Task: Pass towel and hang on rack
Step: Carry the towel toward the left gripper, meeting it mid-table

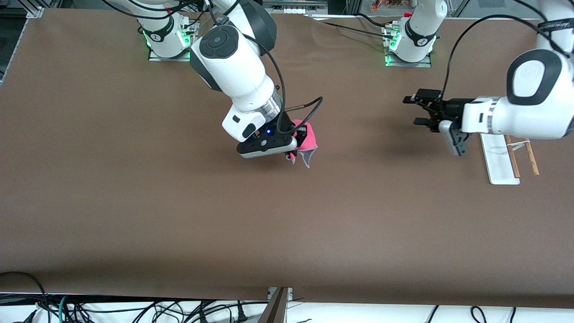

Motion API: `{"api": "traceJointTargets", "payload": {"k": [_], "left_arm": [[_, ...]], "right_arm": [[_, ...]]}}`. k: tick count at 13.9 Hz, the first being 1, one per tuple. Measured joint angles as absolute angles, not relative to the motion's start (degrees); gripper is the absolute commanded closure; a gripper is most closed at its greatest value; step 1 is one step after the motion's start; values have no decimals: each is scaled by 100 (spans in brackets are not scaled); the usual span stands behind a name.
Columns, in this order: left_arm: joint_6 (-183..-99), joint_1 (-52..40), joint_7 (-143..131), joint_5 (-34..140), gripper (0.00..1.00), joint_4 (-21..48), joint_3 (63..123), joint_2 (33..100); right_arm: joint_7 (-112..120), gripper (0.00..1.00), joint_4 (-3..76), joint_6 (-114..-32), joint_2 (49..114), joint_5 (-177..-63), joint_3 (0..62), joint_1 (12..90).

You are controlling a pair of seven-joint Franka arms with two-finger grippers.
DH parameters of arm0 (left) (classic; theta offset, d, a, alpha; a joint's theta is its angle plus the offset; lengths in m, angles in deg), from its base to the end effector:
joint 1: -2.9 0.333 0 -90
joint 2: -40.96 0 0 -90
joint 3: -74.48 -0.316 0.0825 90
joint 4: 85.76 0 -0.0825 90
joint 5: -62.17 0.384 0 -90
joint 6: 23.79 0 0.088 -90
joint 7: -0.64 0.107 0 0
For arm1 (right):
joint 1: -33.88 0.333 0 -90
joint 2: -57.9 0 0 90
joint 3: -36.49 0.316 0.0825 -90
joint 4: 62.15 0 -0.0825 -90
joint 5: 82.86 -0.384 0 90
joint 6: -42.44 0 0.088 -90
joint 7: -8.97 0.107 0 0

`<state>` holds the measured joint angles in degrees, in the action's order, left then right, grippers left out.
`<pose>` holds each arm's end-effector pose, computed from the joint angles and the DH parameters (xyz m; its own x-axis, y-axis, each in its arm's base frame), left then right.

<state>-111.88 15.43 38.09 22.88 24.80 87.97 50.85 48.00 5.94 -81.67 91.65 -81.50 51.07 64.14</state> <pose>0.5368 -0.0743 0.3958 0.8625 -0.5019 -0.0642 -0.2723 -0.5673 0.7772 0.5742 0.4931 0.4958 0.9732 -0.0011 0.2300 0.0785 -0.9383 -0.3367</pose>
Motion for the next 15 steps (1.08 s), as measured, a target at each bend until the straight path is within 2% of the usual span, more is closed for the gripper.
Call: {"api": "traceJointTargets", "payload": {"k": [6, 15], "left_arm": [[-11594, 1481, 2382, 1443, 0, 2488, 9582, 5437], [-12782, 711, 152, 496, 0, 2355, 9710, 5755]], "right_arm": [[4801, 99, 594, -8215, 9177, -8170, 5150, 6624], [4839, 99, 594, -8215, 9222, -8380, 5219, 6664]]}}
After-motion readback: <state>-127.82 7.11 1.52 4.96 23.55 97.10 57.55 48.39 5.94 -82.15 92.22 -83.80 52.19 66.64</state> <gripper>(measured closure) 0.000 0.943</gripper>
